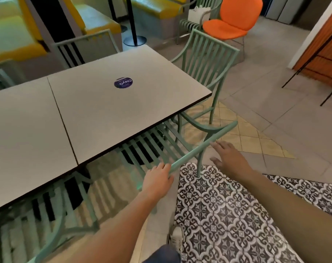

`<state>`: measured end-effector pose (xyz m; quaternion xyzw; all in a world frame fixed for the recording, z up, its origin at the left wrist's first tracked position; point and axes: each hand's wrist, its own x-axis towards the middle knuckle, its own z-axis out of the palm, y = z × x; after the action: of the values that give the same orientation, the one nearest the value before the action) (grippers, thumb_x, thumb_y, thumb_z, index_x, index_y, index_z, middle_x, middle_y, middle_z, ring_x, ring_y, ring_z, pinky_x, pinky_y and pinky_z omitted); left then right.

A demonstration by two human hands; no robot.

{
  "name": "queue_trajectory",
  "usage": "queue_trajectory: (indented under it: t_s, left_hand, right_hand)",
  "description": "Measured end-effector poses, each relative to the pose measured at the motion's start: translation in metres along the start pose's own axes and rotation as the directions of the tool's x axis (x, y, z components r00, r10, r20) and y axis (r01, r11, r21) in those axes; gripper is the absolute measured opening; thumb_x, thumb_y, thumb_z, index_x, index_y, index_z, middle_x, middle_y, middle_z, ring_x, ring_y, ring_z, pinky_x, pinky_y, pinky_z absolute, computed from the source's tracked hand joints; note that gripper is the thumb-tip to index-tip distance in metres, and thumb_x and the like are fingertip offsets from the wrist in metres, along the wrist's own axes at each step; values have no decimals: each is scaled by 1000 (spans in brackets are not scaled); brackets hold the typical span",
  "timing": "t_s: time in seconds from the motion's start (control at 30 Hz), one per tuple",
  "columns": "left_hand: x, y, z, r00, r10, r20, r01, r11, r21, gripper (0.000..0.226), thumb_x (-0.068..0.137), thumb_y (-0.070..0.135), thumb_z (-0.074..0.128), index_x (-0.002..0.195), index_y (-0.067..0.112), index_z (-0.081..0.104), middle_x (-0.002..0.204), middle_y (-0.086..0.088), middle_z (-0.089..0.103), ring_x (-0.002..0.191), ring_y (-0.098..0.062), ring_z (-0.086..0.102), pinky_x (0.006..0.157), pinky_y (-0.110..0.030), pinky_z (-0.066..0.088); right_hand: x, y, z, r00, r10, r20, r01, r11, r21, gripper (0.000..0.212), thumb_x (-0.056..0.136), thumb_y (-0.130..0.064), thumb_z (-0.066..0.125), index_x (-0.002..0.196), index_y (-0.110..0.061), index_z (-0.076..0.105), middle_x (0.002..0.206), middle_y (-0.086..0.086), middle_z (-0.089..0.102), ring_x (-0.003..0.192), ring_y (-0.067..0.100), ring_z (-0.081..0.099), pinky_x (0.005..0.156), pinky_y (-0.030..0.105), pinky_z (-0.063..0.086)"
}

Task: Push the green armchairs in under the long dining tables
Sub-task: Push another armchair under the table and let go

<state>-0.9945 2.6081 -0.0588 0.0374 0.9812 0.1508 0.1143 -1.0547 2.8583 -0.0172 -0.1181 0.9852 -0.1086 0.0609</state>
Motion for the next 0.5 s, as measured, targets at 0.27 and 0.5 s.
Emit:
queue_trajectory:
  t_s: [0.27, 0.5]
  left_hand:
    - [36, 19, 0, 977, -196, 78, 192, 980, 53, 25, 98, 35, 45, 120, 24, 52, 109, 3, 59, 95, -18, 61, 75, -34, 52]
    - [32, 41, 17, 921, -388, -40, 390, 920, 33, 33, 100, 31, 41, 130, 24, 52, 117, 1, 59, 106, -22, 57, 87, -37, 47]
  right_hand:
    - [83, 36, 6, 942, -206, 264, 226, 973, -49, 51, 94, -42, 51, 143, -34, 40, 156, -2, 25, 145, 22, 20, 118, 44, 20]
    - [114, 67, 26, 894, -330, 302, 358, 933, -40, 37, 96, -47, 44, 131, -39, 50, 139, -5, 47, 136, 21, 34, 112, 58, 24]
